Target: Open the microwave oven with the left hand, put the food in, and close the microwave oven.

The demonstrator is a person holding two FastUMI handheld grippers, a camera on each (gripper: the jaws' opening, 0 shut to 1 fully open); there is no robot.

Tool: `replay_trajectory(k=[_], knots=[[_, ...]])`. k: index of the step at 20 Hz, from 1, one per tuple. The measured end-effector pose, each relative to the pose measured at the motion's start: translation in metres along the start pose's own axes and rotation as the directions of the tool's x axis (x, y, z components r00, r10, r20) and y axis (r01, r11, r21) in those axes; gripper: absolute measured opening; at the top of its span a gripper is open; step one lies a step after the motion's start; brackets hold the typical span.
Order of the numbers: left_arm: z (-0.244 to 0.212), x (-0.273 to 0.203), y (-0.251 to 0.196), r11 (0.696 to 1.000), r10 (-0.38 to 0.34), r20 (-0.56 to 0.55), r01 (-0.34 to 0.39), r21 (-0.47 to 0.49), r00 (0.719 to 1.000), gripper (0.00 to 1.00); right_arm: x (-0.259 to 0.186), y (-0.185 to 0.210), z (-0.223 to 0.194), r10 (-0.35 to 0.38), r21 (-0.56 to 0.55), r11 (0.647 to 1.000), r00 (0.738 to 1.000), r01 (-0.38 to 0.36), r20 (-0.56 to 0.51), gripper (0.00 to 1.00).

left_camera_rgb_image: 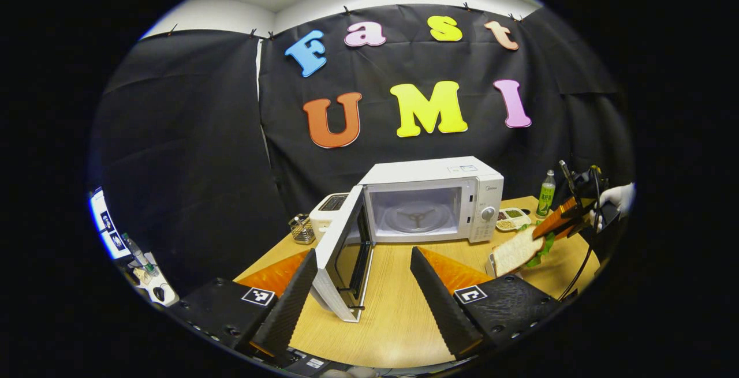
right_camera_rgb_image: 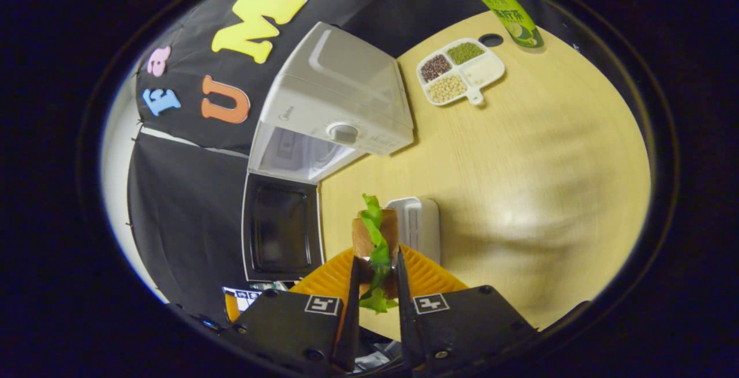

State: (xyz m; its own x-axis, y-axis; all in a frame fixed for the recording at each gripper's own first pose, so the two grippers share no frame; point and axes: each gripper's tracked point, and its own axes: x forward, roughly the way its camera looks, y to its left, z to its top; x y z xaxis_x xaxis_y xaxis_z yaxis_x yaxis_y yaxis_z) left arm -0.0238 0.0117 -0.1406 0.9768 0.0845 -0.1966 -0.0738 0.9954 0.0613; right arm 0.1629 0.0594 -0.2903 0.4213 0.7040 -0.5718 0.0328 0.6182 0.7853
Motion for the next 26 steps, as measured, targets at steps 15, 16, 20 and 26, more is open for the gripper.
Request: replay_trajectory(k=[15, 16, 20, 26], knots=[[-0.014, 0.005, 0.076, 0.996, -0.075, 0.022, 0.074, 0.045, 0.997, 0.96, 0.174, 0.163, -0.003, 0.19, 0.099, 0.948, 0.787, -0.303, 0.588, 0.33], [-0.02, 0.006, 0.08, 0.996, -0.07, 0.015, 0.069, 0.05, 0.997, 0.96, 0.188, 0.168, 0.001, 0.194, 0.109, 0.939, 0.767, -0.325, 0.612, 0.33], [-0.034, 0.011, 0.098, 0.995, -0.058, -0.015, 0.059, 0.075, 0.998, 0.97, 0.223, 0.166, 0.034, 0.128, 0.181, 0.912, 0.674, -0.368, 0.728, 0.24], [-0.037, 0.034, 0.106, 0.996, -0.059, -0.042, 0.062, 0.069, 0.997, 0.97, 0.27, 0.16, 0.096, 0.05, 0.203, 0.907, 0.573, -0.368, 0.818, 0.33]])
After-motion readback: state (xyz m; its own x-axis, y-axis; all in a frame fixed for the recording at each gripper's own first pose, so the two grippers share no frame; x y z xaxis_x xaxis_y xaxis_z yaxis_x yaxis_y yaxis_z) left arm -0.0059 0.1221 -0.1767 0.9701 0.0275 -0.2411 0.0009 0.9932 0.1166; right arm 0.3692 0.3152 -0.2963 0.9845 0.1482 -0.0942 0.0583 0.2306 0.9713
